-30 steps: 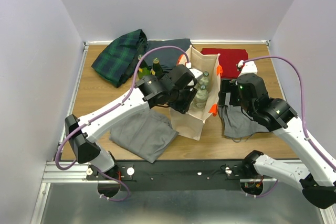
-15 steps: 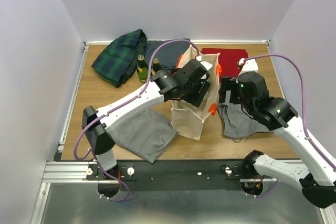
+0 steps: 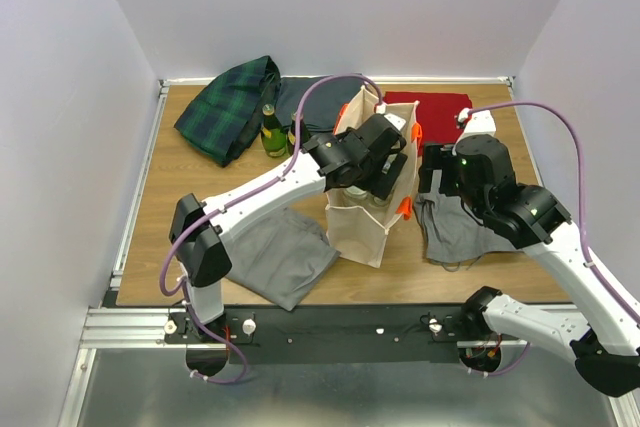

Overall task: Take the beverage out of the canvas bag
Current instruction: Take out the drink from the canvas bag.

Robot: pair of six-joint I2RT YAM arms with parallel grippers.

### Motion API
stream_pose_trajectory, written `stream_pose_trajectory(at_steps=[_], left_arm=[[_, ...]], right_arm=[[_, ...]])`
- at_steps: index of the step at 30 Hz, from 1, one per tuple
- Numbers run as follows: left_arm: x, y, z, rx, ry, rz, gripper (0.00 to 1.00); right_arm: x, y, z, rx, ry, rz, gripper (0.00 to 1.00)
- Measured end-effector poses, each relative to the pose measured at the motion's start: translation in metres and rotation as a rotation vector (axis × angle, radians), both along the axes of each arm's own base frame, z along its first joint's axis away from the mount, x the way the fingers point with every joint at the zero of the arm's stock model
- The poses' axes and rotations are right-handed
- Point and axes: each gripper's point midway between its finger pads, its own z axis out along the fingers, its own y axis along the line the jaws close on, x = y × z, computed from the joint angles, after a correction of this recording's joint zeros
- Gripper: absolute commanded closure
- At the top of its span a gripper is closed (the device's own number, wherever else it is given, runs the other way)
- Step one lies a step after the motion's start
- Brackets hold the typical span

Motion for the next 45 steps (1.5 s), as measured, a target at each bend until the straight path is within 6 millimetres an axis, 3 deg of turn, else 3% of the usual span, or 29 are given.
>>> stream_pose_trajectory(at_steps=[11, 16, 31, 45], left_arm=[[0.028, 0.013, -0.012, 0.001, 0.026, 0.087, 0.01], [0.036, 0.006, -0.012, -0.005, 0.024, 0.091, 0.12], [0.034, 0.007, -0.014, 0.006, 0.04, 0.083, 0.13], [0.033, 0.008, -0.034, 0.045, 0.071, 0.084, 0.22]], right_arm=[[0.0, 0.0, 0.0, -0.001, -0.001, -0.002, 0.0], [0.001, 0.0, -0.001, -0.004, 0.003, -0.003, 0.0], [0.001, 0.0, -0.001, -0.006, 0.002, -0.006, 0.0], [0.001, -0.001, -0.001, -0.006, 0.0, -0.007, 0.0]])
